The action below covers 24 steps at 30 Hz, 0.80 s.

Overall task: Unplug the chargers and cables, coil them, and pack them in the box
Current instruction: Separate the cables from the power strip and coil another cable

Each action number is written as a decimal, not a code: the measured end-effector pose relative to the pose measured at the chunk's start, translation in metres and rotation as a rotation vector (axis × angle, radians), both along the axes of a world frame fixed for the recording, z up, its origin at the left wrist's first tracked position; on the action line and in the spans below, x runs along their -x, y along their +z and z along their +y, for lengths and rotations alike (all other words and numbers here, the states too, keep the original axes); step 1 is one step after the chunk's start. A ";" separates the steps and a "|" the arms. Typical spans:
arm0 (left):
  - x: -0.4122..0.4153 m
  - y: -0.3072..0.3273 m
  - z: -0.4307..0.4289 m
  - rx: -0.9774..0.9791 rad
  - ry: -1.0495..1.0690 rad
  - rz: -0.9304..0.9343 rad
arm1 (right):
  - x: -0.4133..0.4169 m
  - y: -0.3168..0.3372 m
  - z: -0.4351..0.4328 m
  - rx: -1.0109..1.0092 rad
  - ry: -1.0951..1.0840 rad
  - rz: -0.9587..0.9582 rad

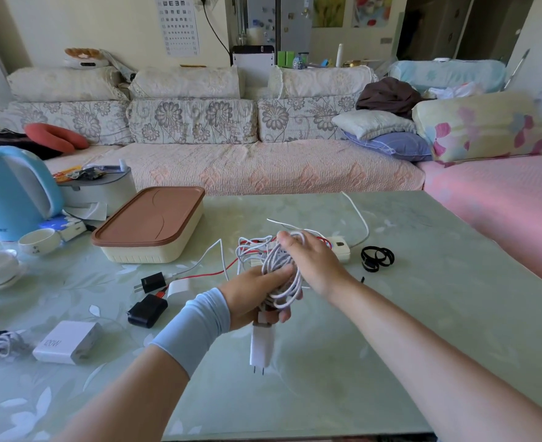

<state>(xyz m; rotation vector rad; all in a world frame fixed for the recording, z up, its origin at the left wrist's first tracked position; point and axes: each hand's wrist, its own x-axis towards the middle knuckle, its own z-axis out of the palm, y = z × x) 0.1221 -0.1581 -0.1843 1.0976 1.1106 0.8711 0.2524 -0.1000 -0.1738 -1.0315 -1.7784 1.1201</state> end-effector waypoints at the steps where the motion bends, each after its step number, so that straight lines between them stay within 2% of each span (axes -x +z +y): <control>1: 0.000 0.001 -0.002 0.039 -0.049 -0.029 | 0.000 -0.001 0.004 0.023 -0.012 -0.002; 3: 0.003 0.001 -0.005 0.067 -0.153 -0.106 | -0.003 -0.005 0.007 0.074 0.060 0.017; 6: 0.006 -0.002 -0.003 -0.005 -0.219 -0.167 | -0.006 -0.006 0.009 -0.012 0.105 0.036; 9: 0.002 -0.003 0.001 -0.093 -0.114 0.002 | -0.004 -0.003 0.005 -0.077 0.118 0.113; 13: -0.002 0.000 0.001 -0.092 -0.079 0.096 | -0.003 0.008 -0.004 0.151 0.211 0.141; 16: -0.004 -0.004 0.003 -0.063 -0.036 0.141 | -0.001 0.007 -0.007 0.171 0.202 0.137; 18: -0.004 -0.006 0.009 -0.080 0.003 0.281 | 0.001 0.004 -0.007 0.111 0.136 0.165; 19: -0.003 -0.005 0.011 -0.097 0.024 0.416 | 0.002 0.004 -0.007 0.082 0.099 0.157; 21: -0.001 -0.004 0.014 -0.168 0.127 0.637 | 0.002 0.002 -0.002 0.070 0.038 0.143; 24: -0.005 -0.002 0.010 -0.367 0.165 0.608 | 0.005 -0.002 0.003 0.126 -0.012 0.174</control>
